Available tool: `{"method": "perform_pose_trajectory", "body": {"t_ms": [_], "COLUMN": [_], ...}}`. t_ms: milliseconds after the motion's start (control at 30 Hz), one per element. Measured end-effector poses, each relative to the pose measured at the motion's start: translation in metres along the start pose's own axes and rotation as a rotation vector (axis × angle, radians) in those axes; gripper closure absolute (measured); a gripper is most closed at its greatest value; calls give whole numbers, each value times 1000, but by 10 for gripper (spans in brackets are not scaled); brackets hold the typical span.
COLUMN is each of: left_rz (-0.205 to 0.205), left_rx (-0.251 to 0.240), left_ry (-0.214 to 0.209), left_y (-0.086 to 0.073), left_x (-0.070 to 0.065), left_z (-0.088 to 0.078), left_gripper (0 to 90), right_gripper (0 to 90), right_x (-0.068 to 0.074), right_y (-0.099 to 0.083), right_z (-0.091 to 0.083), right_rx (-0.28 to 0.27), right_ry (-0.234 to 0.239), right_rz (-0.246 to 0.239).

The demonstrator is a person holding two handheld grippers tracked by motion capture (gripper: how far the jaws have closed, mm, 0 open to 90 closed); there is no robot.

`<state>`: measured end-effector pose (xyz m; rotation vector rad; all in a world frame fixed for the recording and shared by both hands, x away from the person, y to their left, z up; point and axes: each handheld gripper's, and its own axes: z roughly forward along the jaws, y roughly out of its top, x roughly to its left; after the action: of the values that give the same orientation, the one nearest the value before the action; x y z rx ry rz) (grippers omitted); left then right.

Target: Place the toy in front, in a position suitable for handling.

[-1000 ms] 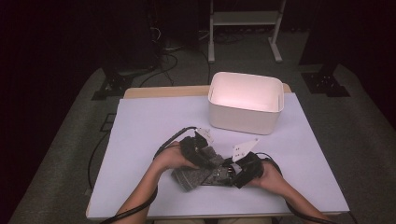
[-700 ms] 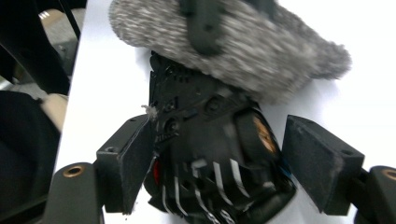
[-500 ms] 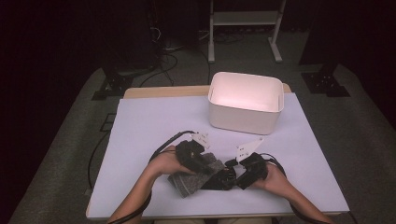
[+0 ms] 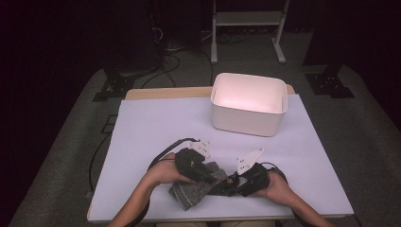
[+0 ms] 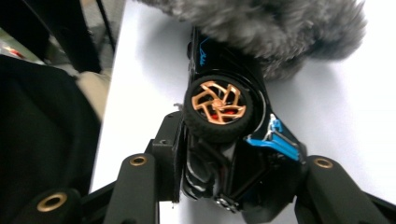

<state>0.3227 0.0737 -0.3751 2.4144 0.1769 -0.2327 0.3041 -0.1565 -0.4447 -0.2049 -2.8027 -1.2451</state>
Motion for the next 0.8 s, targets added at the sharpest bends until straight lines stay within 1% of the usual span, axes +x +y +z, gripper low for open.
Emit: {"method": "perform_pose_trajectory", "body": {"t_ms": [33,100,167,233,267,333,400,467,500,533,667,733,800], "left_rz": [2,5,7,15,28,40,41,41,40,38,50,40,32], "left_rx": [-1,0,1,7,17,38,58,48,47,47,61,64,68], "left_ry": [7,30,44,47,48,45,50,39,43,47,62,71,76], "left_y": [1,6,11,15,18,19,18,17,17,17,20,23,26], "left_x": [0,2,4,4,3,2,2,1,1,0,-4,-6,-7], "left_z": [-1,-3,-4,-3,-1,5,11,13,12,12,9,6,2], "left_gripper": [759,759,758,758,757,753,744,736,728,717,650,607,573], "right_gripper": [553,569,569,569,569,568,563,525,504,501,520,536,542], "right_x": [1,1,1,0,-1,-5,-5,-6,-6,-6,-7,-6,-6], "right_y": [0,2,5,6,6,3,1,0,0,-1,-5,-6,-7], "right_z": [0,0,0,1,2,2,2,0,-1,-3,-9,-10,-10], "right_rx": [-1,-6,-3,-6,-10,-24,-27,-34,-41,-41,-46,-47,-39], "right_ry": [-16,-40,-64,-89,-94,-77,-72,-47,-43,-51,-51,-46,-44], "right_rz": [-20,-44,-55,-52,-46,-14,-8,10,18,17,29,33,27]}}
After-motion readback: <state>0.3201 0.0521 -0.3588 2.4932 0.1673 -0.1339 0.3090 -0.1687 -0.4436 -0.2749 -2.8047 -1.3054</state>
